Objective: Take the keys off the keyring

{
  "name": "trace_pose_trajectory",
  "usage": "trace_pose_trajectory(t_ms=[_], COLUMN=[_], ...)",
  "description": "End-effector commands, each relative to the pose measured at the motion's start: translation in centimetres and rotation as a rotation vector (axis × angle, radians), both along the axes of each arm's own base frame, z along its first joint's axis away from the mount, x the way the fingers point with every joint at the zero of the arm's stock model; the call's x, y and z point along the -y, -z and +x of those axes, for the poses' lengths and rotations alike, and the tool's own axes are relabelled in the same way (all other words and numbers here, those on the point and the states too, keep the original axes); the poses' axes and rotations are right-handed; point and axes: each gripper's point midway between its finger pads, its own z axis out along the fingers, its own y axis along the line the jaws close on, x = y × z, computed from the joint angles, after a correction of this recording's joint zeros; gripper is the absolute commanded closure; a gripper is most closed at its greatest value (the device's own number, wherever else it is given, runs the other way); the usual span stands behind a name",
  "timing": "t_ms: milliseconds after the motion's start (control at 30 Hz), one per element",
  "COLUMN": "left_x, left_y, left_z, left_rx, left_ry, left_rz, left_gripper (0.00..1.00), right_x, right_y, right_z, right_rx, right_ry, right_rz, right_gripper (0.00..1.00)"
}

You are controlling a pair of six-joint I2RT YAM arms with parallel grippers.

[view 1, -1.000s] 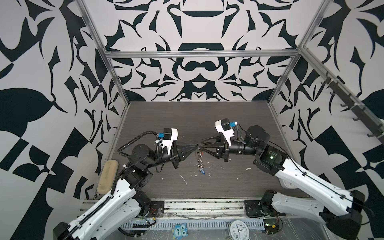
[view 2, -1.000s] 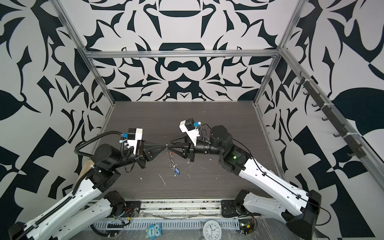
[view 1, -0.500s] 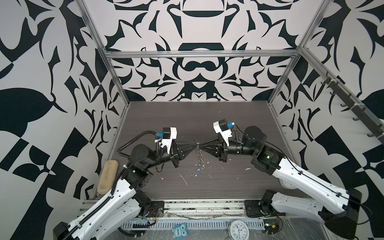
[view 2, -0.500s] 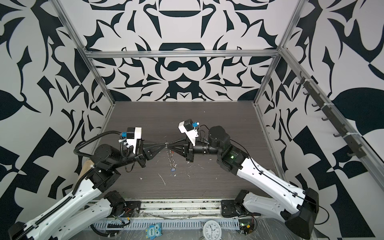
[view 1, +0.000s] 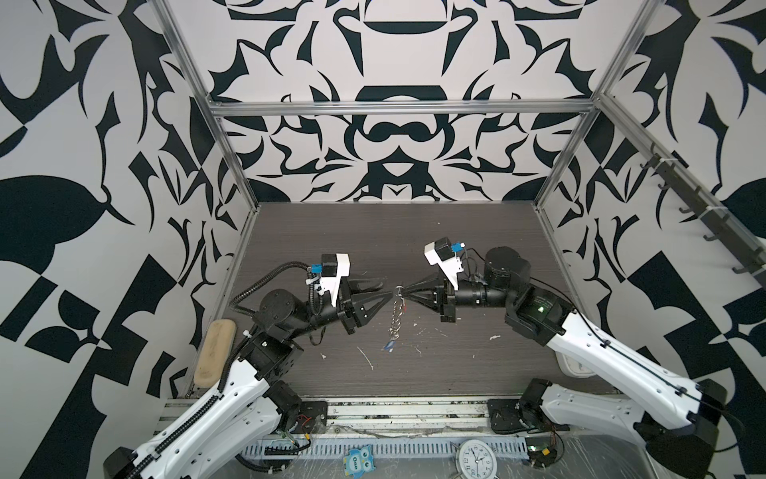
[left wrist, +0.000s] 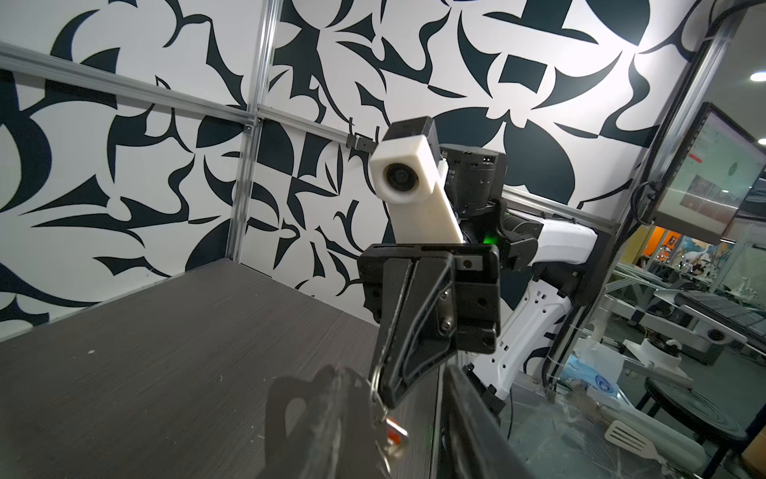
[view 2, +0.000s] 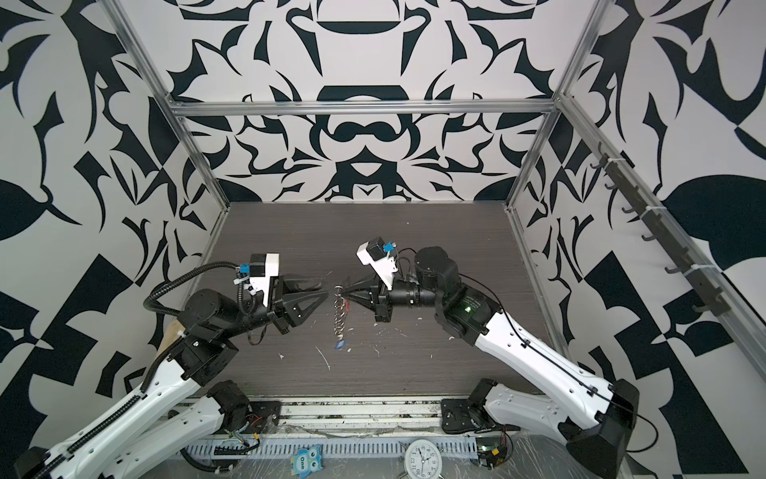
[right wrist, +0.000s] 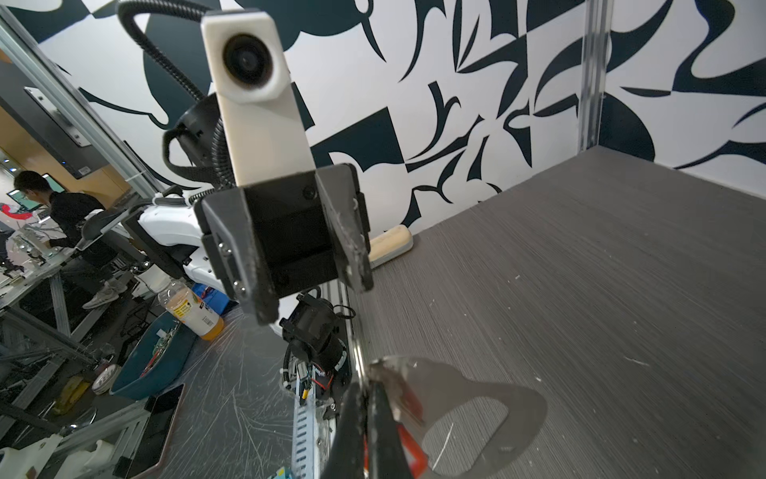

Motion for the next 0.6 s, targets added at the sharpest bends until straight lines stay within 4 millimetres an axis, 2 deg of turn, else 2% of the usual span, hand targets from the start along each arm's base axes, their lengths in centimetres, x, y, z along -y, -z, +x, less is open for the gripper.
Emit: trace_pose_trajectory(t_ms=[0, 233, 400, 567], left_x=[0.0, 1.6, 1.9, 2.0], left_y=[0.4, 1.7, 1.9, 2.0], left_z=[0.3, 0.1, 0.0, -0.2], left_rx=[-0.019, -0.097, -0.106, -0.103], left_ry=[-0.018, 0.083, 0.109, 0.124], left_rz=[0.032, 0.12, 0.132, 0.136], left_gripper=[0.59, 0.59, 0.59, 0.67], right_x=[1.0, 1.4, 1.2, 1.2], right_y=[-1.6, -1.0, -0.5, -0.1], right_z=[-0.6, -0.6, -0.5, -0.4], right_rx=[0.07, 0.082, 0.072, 0.068], right_ry=[-0.037, -0.092, -0.135, -0.15], right_rz=[-0.041, -0.186, -0.257, -0.299], right_gripper=[1.0, 1.0, 1.0, 1.0])
